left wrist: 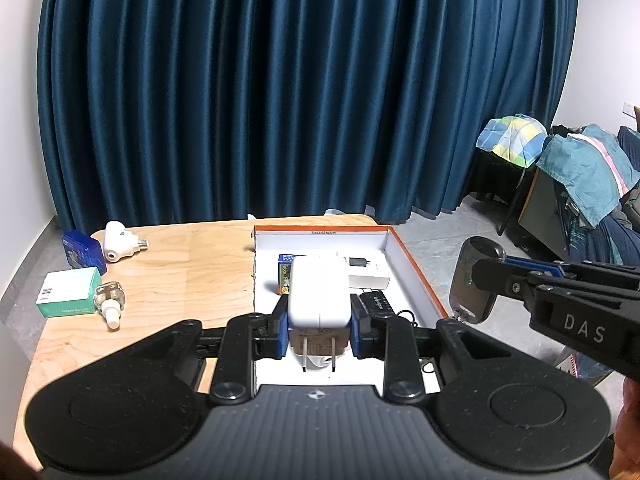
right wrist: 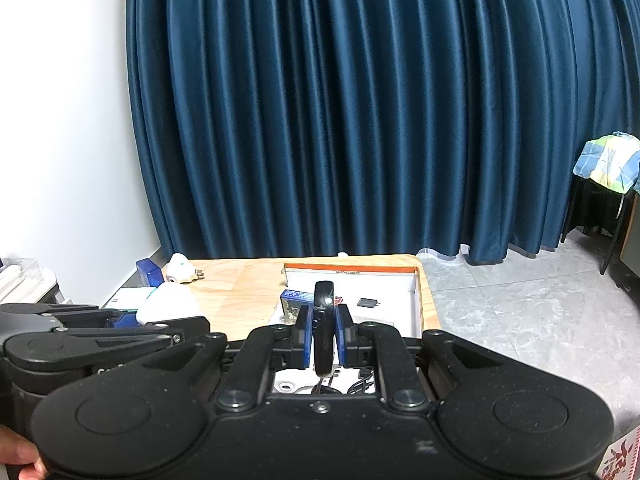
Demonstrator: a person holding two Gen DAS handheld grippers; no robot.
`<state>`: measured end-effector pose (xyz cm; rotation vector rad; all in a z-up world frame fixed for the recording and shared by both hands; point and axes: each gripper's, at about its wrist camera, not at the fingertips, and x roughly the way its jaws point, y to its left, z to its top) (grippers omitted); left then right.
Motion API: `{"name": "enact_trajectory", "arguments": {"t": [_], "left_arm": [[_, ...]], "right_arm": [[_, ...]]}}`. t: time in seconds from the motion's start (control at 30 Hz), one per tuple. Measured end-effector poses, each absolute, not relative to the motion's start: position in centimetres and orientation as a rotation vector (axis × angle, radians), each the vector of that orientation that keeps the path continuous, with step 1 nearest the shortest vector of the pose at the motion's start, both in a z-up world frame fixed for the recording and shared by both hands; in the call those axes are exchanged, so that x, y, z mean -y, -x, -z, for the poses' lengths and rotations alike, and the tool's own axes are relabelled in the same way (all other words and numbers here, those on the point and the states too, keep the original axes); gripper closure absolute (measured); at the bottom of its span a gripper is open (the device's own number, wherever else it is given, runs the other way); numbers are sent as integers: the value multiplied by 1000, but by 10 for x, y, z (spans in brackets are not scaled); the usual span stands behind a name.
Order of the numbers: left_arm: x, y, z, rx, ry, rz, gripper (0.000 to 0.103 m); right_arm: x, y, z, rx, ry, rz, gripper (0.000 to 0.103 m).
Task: Organize rigid objects
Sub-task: 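Hold the white cube charger and key fob above the tray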
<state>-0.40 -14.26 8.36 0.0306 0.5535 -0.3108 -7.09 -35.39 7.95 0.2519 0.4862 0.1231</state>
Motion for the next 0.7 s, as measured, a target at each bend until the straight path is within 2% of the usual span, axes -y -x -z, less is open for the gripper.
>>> {"name": "enact_trajectory", "arguments": {"t": [0.7], "left_arm": [[140, 2, -83, -559, -21, 311, 74]], "right_arm": [[356, 72, -79, -492, -253, -130, 89]]}}
